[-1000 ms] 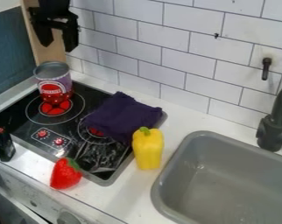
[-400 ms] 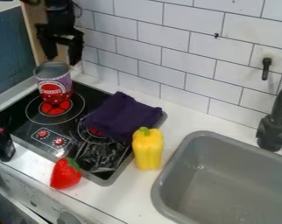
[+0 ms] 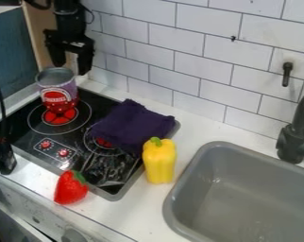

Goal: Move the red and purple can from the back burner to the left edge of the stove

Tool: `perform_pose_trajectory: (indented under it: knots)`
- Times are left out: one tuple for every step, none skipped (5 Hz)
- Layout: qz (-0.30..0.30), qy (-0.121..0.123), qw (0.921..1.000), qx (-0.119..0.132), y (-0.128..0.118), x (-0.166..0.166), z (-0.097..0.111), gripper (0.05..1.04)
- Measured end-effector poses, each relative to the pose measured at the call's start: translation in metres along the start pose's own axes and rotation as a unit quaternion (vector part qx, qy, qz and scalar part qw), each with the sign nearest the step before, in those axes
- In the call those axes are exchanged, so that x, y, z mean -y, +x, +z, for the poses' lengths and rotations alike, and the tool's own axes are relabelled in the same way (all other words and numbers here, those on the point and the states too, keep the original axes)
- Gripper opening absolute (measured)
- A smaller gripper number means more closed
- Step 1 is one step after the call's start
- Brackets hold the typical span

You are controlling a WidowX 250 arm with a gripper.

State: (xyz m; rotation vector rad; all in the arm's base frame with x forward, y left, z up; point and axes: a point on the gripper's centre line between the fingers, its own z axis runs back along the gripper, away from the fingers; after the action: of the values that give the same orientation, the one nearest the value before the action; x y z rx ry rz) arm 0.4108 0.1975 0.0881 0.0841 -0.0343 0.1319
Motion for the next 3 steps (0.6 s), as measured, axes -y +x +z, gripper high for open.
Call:
perform_pose_trajectory:
  knots:
    - [0.0, 0.004, 0.9998, -0.02, -0.009, -0.002, -0.011, 1.001]
    - [0.019, 0.023, 0.9987, -0.042, -0.023, -0.022, -0.021, 1.001]
    - [0.034, 0.041, 0.9944, -0.091, -0.053, -0.039, -0.047, 1.001]
